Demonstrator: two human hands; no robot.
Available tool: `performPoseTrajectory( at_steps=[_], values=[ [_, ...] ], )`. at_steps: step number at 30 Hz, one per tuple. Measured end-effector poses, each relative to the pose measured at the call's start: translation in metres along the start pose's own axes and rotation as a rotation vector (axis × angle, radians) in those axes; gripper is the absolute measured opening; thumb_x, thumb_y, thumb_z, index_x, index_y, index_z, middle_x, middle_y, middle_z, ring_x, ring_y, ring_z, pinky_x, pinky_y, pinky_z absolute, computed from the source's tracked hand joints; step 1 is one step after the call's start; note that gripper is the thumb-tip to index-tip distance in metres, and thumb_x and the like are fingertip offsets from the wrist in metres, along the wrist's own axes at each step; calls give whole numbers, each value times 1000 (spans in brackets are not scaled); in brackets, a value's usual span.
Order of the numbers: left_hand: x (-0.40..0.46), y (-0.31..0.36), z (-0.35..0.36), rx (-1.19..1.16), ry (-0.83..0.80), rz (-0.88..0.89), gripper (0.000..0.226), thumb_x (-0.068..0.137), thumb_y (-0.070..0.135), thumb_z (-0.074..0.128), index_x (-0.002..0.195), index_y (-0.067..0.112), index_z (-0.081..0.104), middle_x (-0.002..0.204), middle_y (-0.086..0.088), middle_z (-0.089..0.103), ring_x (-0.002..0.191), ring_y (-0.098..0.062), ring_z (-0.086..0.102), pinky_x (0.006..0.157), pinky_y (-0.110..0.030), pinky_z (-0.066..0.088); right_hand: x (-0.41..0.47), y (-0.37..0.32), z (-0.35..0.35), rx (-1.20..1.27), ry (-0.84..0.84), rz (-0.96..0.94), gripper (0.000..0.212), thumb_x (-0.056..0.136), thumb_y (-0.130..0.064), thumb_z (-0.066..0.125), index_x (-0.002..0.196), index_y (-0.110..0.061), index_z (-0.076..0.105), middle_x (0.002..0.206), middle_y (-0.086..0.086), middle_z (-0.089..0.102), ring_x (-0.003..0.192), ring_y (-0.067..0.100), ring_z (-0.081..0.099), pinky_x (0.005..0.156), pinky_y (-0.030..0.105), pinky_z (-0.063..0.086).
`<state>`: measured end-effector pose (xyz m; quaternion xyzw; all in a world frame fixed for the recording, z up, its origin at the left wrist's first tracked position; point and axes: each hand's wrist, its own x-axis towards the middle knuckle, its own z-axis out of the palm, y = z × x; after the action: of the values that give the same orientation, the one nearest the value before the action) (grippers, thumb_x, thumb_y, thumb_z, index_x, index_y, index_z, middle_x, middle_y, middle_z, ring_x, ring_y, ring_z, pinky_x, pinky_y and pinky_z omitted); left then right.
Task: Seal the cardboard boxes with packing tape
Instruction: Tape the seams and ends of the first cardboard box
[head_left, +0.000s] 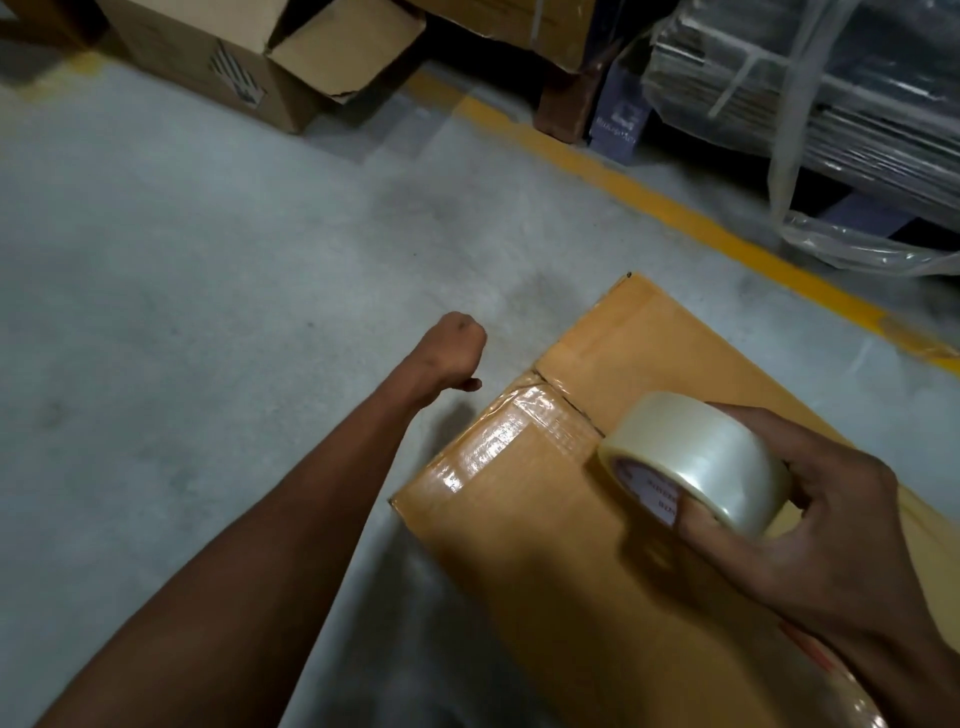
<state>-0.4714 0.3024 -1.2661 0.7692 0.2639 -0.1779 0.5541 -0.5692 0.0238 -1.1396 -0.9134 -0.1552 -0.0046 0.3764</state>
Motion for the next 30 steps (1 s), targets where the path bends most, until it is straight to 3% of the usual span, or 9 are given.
performPoseTrajectory(
  at_steps=[5,9,12,14,16,19,24,27,30],
  values=[
    [-11,-17,21,112,-132,4,23,97,3,36,79,6,50,77,-13,46,68,-22,43,61,-30,35,3,-2,0,0,-18,-12,51,67,-60,72,108,-30,73,90,-18,72,82,5,68,64,18,50],
    [-14,-11,23,131,-309,-68,35,103,6,35,73,11,51,82,-14,48,79,-26,41,67,-37,32,0,7,3,-89,-13,-42,53,62,-38,80,112,-24,73,90,-19,69,79,8,65,66,10,45],
    [-21,-7,25,240,-357,-95,12,108,19,41,96,20,44,80,-10,47,65,-19,44,58,-27,35,-4,15,5,-99,3,-56,56,62,-34,80,115,-22,71,94,-16,69,81,8,62,67,5,42],
    [-26,-14,27,297,-366,-154,35,106,32,51,126,25,24,89,-8,53,71,-19,51,64,-30,45,-9,19,5,-83,14,-54,57,63,-35,81,117,-21,69,96,-12,70,81,9,62,67,6,44],
    [-24,-21,28,386,-220,-57,61,100,35,63,142,20,21,121,-17,53,103,-33,59,91,-42,51,-13,22,4,-65,3,-49,59,65,-36,84,119,-22,67,97,-10,69,81,9,63,65,10,46],
    [-33,-3,20,335,210,297,43,104,27,57,144,15,46,138,-16,54,123,-31,58,103,-39,47,-16,27,5,-59,-22,-49,62,68,-32,92,122,-25,61,99,-9,66,79,10,62,61,16,48],
    [-110,15,44,349,-67,400,56,108,34,33,163,29,23,166,1,32,149,-21,34,120,-36,26,-22,39,7,-13,-56,-29,84,69,-26,89,139,-32,44,113,-14,59,88,8,62,66,18,54],
    [-129,-2,64,503,145,473,66,98,42,27,162,27,27,164,2,37,144,-23,42,116,-40,32,-36,46,9,202,-1,67,73,70,-25,90,132,-27,51,112,-19,61,95,1,63,68,14,53],
    [-126,-3,64,436,245,502,66,93,37,26,155,25,44,150,-4,56,127,-27,57,105,-41,43,-46,54,7,264,-18,105,47,74,-25,88,112,-15,62,98,-3,68,89,10,65,70,35,57]
  ],
)
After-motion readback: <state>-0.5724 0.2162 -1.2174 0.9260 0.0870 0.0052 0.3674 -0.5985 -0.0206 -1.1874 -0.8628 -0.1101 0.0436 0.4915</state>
